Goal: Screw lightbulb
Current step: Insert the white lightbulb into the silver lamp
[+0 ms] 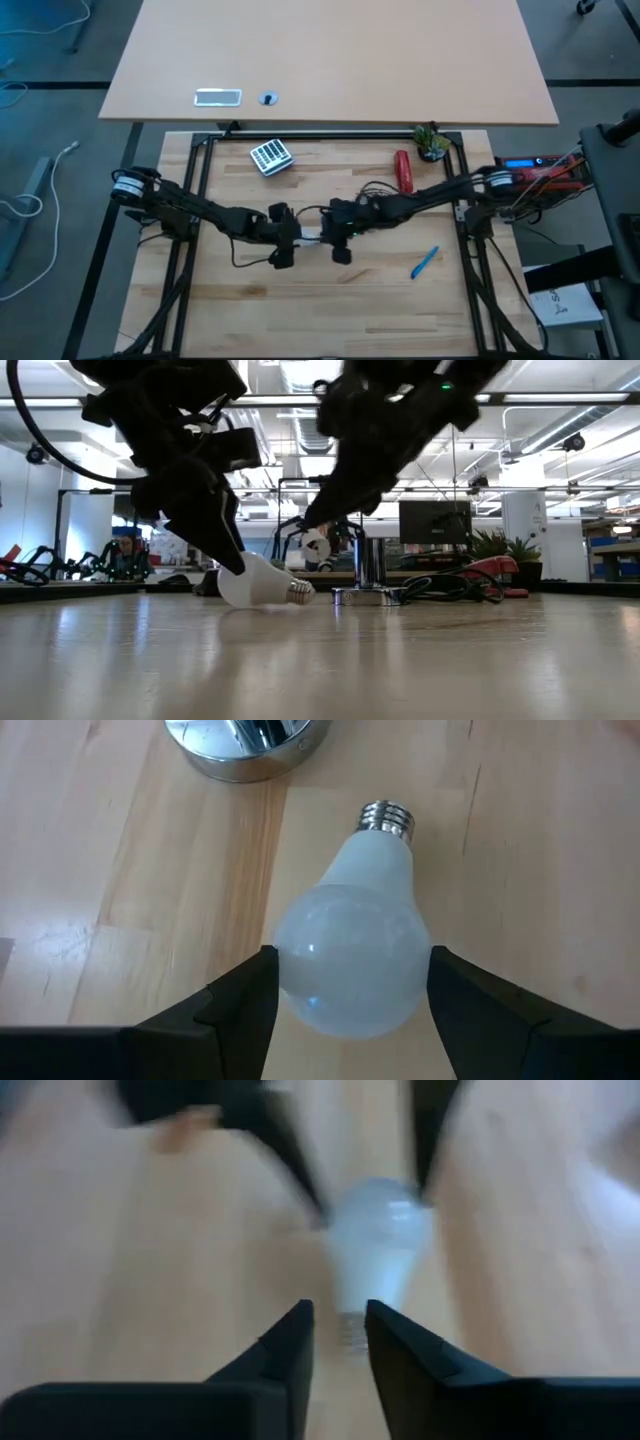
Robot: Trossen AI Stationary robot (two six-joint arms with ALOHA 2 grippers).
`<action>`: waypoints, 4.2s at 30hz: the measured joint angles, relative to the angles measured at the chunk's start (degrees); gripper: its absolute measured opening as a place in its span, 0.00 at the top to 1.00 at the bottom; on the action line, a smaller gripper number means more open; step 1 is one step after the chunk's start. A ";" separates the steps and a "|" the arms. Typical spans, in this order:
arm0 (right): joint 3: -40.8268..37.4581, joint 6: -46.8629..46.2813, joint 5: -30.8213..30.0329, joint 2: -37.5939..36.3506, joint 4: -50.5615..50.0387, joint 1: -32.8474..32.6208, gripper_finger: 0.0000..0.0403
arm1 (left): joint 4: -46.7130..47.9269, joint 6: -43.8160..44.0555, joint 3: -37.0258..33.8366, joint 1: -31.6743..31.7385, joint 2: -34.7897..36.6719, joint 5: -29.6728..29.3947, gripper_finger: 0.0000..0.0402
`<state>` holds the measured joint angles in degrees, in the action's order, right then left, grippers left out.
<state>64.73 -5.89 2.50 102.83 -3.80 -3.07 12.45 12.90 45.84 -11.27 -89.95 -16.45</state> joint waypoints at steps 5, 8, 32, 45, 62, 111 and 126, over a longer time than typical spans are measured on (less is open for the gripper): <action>5.31 0.71 -2.81 4.07 -3.86 -0.43 0.63 | -0.44 1.34 -0.65 0.00 0.09 -0.07 0.43; 5.14 0.15 -2.45 4.34 -3.63 -0.68 0.58 | -0.95 1.74 -1.15 -0.02 0.17 -0.15 0.43; 6.37 2.43 -7.52 12.60 -0.39 -1.16 0.50 | -4.00 2.81 -1.79 0.02 0.11 -0.57 0.42; 10.61 2.40 -6.23 11.38 -9.18 -2.94 0.50 | -5.40 3.37 -1.79 -0.33 0.11 2.07 0.43; 10.67 -1.87 -7.06 13.38 -7.28 -3.93 0.51 | -6.69 4.81 -1.79 -1.56 0.11 2.07 0.43; -16.42 -4.67 -8.40 -3.73 28.60 -6.45 0.70 | -18.94 2.70 -1.42 -4.37 7.80 -1.30 0.44; -20.24 5.90 -17.97 -11.02 34.52 -10.95 0.70 | -33.96 -4.36 -1.68 -4.00 7.54 -0.79 0.32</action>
<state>44.49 0.01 -15.47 91.81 30.72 -14.02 -21.52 8.55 44.16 -15.27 -82.41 -17.23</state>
